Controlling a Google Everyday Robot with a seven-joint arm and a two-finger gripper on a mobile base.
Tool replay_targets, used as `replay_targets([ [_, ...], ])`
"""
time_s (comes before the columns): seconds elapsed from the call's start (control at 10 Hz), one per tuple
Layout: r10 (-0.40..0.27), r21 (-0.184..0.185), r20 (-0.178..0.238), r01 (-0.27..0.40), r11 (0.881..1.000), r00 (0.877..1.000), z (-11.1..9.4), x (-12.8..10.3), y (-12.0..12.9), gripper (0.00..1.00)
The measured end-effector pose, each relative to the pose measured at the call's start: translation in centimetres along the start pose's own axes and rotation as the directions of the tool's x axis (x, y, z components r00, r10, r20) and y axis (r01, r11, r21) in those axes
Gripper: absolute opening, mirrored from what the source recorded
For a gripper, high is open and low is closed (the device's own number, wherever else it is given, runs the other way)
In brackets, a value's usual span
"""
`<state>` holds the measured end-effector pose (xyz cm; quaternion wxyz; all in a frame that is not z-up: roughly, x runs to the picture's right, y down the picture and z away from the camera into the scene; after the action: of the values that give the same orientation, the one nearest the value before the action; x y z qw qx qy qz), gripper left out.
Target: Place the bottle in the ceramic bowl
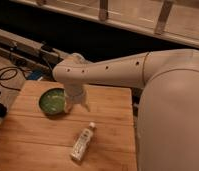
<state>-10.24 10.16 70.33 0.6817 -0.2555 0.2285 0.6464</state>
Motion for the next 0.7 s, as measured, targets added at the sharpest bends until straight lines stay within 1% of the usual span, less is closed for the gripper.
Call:
replay_targets([
  [0.1, 0.009, 0.004, 0.035, -0.009, 1.000, 0.999, 0.1, 0.4, -0.5, 0.65],
  [0.2, 0.018, 0.009, 0.053, -0.018, 1.000, 0.998, 0.3, 0.8, -1.2, 0.65],
  [0.4, 0.050, -0.005, 0.095, -0.049, 0.999, 0.994, 1.2, 2.8, -4.4, 0.65],
  [0.5, 0.067, -0.016, 0.110, -0.065, 0.998, 0.992, 1.7, 4.0, -5.8, 0.65],
  [0.6, 0.069, -0.018, 0.117, -0.067, 0.998, 0.991, 2.0, 4.9, -6.8, 0.65],
  [0.7, 0.070, -0.019, 0.119, -0.068, 0.998, 0.990, 2.2, 5.2, -7.1, 0.65],
])
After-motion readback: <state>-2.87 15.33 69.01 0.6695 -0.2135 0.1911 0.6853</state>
